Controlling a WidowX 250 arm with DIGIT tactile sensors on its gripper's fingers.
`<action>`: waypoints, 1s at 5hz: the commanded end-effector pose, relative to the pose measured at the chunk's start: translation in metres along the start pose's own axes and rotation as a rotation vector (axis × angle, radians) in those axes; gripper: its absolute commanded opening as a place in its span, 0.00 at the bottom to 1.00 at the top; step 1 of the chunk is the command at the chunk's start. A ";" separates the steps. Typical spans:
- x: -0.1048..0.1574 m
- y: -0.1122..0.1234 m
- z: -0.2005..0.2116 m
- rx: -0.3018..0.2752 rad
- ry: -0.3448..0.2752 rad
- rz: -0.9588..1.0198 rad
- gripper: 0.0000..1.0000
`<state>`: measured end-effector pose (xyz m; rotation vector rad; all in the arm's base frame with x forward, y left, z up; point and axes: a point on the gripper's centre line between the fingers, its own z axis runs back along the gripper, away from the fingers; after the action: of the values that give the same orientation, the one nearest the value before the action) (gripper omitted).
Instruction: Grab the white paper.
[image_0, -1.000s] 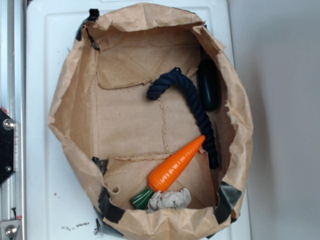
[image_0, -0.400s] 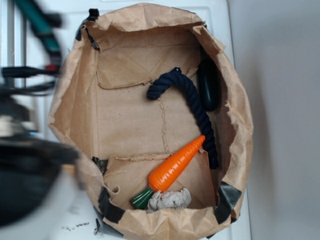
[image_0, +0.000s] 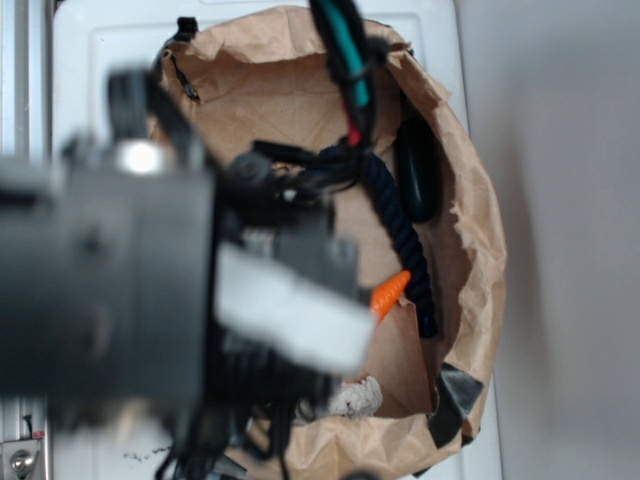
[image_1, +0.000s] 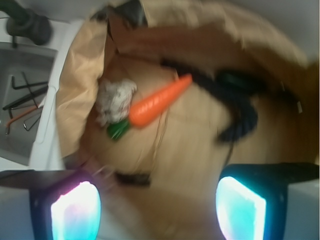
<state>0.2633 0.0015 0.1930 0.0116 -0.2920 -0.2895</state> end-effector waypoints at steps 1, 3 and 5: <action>0.006 0.032 -0.017 0.013 -0.079 -0.125 1.00; 0.010 -0.007 -0.074 0.072 0.005 -0.288 1.00; 0.026 -0.052 -0.090 0.026 -0.017 -0.393 1.00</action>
<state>0.2918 -0.0416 0.0906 0.0883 -0.2474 -0.6598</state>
